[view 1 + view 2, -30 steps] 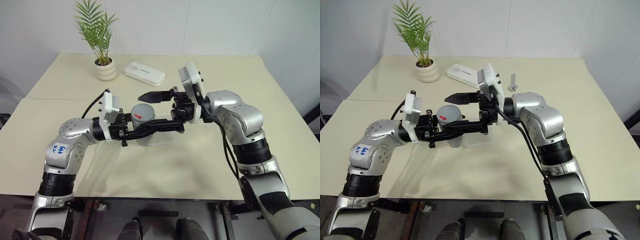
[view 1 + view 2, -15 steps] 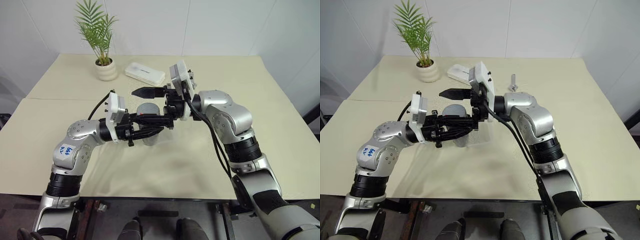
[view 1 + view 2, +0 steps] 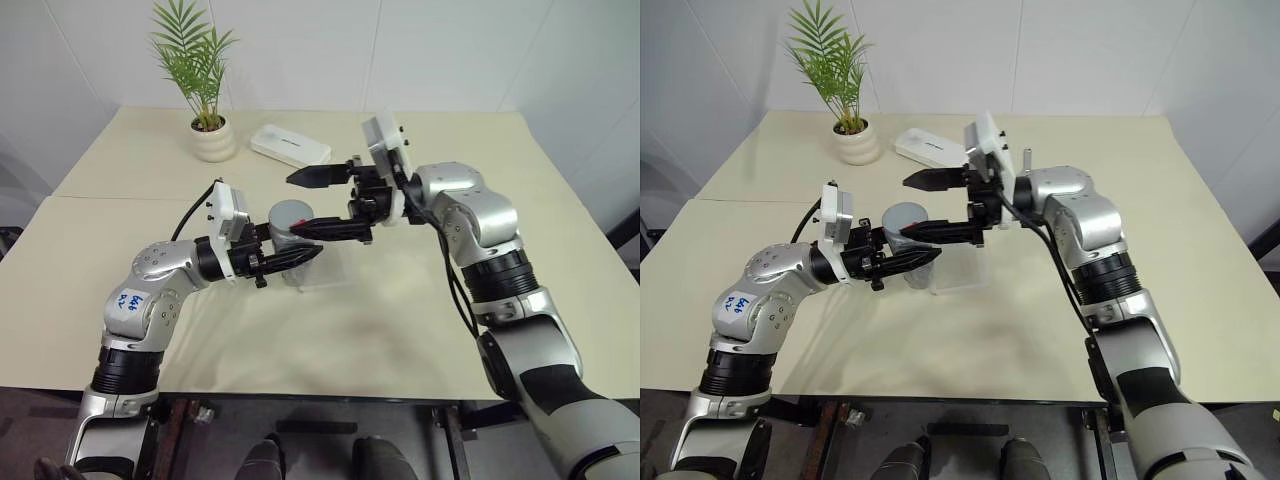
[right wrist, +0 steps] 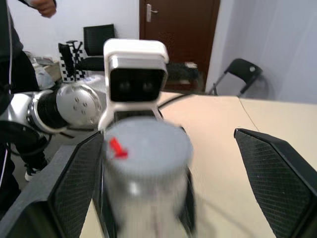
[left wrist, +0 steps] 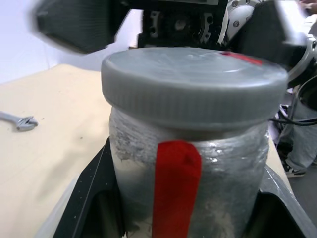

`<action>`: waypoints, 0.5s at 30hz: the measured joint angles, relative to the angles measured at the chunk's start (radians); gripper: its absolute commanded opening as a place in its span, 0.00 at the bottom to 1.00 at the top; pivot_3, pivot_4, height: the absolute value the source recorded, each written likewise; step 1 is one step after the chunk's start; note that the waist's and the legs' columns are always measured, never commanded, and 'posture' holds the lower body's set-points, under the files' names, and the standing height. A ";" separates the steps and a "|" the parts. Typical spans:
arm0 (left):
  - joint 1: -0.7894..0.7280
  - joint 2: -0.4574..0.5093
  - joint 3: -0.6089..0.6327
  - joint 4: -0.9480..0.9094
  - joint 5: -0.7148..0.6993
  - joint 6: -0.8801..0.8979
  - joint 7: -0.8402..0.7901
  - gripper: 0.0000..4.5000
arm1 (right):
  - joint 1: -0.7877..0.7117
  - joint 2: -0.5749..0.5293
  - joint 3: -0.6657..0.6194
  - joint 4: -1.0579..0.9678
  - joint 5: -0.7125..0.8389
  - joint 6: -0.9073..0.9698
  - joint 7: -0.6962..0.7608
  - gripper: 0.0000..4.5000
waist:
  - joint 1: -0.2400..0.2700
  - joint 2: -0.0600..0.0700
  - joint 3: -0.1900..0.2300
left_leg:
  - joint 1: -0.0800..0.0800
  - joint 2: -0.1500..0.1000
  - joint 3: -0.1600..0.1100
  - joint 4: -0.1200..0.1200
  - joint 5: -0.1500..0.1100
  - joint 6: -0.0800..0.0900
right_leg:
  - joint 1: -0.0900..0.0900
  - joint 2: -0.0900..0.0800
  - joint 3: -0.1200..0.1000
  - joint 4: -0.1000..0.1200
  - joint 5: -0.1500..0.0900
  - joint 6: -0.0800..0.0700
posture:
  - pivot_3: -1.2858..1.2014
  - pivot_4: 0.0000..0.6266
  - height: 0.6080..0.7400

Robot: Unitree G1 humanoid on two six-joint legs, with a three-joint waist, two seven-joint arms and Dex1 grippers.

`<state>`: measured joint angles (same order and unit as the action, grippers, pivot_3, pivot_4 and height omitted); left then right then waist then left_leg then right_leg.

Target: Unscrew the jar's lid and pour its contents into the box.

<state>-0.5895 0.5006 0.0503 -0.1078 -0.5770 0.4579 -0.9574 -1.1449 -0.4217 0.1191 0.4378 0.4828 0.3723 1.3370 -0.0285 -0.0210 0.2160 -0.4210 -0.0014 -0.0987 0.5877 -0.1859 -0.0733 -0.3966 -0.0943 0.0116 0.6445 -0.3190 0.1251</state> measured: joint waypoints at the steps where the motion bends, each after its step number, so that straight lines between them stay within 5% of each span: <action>1: 0.004 -0.004 0.000 -0.011 -0.009 -0.001 -0.006 0.45 | 0.000 -0.033 -0.012 0.031 -0.016 0.002 -0.001 0.99 | 0.002 0.000 0.000 | 0.000 0.000 0.000 0.000 0.000 0.000 | 0.000 0.000 0.000 -0.001 0.000 0.000 | 0.52 0.24 1.00; 8: 0.007 -0.009 0.007 -0.054 -0.024 -0.009 -0.017 0.45 | 0.007 -0.106 -0.061 0.106 -0.028 0.054 0.032 0.99 | -0.010 0.000 0.000 | 0.001 0.000 0.001 -0.001 0.000 0.000 | 0.000 0.000 0.001 0.000 0.000 0.000 | 0.52 0.24 1.00; 15: 0.012 -0.002 0.009 -0.053 -0.024 -0.009 -0.020 0.45 | 0.023 -0.011 -0.085 -0.130 0.073 0.198 -0.010 0.99 | -0.012 0.000 0.000 | 0.000 0.000 0.001 -0.001 0.000 0.000 | 0.000 0.000 0.001 0.000 0.000 0.000 | 0.52 0.24 1.00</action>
<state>-0.5780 0.4981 0.0595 -0.1611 -0.6006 0.4490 -0.9774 -1.1218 -0.4324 0.0339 0.3082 0.5558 0.5700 1.3274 -0.0405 -0.0205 0.2164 -0.4206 -0.0009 -0.0982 0.5870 -0.1859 -0.0733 -0.3968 -0.0939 0.0124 0.6444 -0.3190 0.1251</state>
